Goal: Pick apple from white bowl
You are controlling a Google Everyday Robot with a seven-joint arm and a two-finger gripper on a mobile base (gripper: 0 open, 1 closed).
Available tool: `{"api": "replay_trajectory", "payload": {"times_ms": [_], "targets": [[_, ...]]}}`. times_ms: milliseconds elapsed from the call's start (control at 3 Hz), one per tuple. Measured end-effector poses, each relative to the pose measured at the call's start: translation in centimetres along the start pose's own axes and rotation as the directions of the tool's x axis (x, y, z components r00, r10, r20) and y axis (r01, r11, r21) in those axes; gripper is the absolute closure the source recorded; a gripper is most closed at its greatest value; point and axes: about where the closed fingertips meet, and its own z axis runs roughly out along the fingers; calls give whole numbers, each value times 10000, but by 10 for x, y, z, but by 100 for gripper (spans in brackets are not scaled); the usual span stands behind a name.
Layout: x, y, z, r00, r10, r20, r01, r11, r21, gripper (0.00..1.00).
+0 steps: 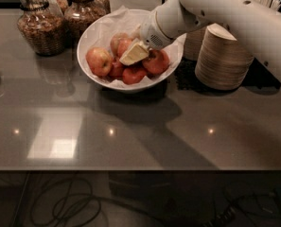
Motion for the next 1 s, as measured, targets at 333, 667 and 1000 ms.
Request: {"api": "replay_trajectory", "payload": {"times_ms": [333, 667, 1000], "targets": [[0, 0, 0, 10000, 0, 0, 0, 10000, -1, 89], [0, 0, 0, 10000, -1, 2, 1, 10000, 0, 100], [-18, -2, -22, 9977, -222, 643, 219, 9997, 61, 100]]}}
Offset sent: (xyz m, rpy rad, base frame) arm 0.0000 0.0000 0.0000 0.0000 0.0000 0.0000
